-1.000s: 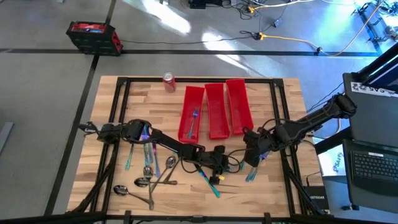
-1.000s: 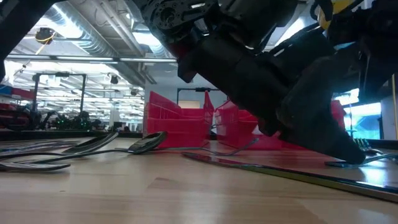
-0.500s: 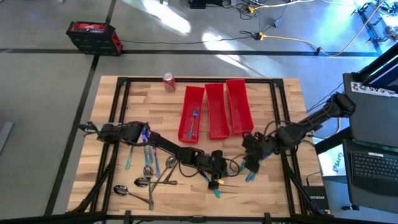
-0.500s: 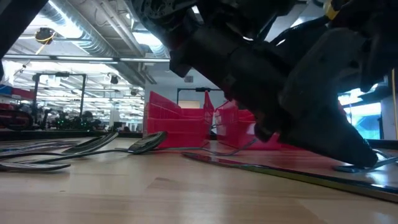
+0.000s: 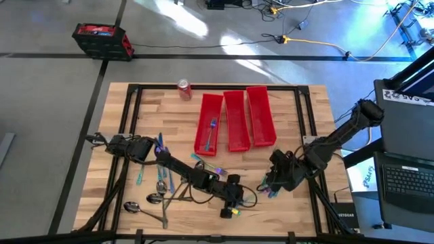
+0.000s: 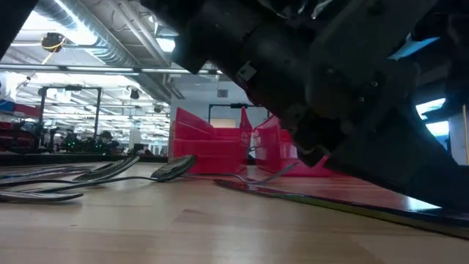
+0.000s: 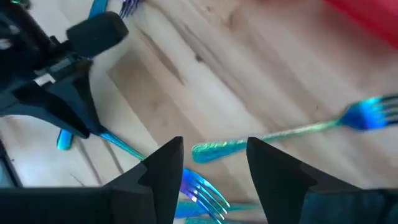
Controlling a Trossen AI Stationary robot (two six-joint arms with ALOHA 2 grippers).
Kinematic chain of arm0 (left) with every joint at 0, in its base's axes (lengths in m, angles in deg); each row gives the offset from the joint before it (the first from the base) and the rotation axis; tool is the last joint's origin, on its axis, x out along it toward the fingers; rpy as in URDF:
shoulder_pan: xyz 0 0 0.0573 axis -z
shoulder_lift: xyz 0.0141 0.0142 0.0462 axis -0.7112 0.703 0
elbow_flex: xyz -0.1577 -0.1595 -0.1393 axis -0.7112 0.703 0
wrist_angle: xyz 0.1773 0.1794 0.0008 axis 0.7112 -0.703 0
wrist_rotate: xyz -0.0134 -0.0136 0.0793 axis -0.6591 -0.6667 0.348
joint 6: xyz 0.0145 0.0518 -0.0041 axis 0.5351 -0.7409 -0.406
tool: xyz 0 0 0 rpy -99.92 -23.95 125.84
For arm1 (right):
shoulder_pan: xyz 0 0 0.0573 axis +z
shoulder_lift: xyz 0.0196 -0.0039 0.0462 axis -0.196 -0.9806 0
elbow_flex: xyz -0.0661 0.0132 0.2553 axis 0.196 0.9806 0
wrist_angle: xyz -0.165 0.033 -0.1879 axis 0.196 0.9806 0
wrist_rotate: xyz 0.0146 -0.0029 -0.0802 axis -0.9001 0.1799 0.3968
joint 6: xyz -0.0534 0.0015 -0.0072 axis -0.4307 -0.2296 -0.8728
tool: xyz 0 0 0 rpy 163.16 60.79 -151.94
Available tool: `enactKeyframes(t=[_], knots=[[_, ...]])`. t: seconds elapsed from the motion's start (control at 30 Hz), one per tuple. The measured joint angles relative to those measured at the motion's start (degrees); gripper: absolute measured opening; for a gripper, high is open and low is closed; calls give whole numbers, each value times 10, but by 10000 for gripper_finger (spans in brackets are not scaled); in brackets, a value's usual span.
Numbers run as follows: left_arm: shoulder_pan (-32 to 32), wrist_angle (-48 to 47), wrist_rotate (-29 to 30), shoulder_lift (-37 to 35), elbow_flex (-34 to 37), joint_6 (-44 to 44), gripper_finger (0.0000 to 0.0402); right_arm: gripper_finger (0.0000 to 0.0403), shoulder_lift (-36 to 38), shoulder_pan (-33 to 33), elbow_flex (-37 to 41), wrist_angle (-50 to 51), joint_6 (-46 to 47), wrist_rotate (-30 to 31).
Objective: Sort silverware
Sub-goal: Put the purple fork into the left red bin
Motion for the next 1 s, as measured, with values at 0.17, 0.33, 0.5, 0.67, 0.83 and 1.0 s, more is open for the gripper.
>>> enactKeyframes(t=[0.17,0.33,0.5,0.67,0.83,1.0], knots=[[2,1,1,0,0,-2,48,163,-46,21,0,2,66,-10],[2,1,2,0,0,-2,48,163,-84,24,0,2,92,-50],[2,2,3,0,0,-3,48,163,-96,24,0,1,112,-73],[2,3,4,0,0,-3,48,163,-96,24,0,0,125,-92],[2,3,4,0,0,-7,48,163,-96,24,0,4,126,-116],[2,8,9,0,1,-9,48,188,-97,24,0,-15,130,-121]])
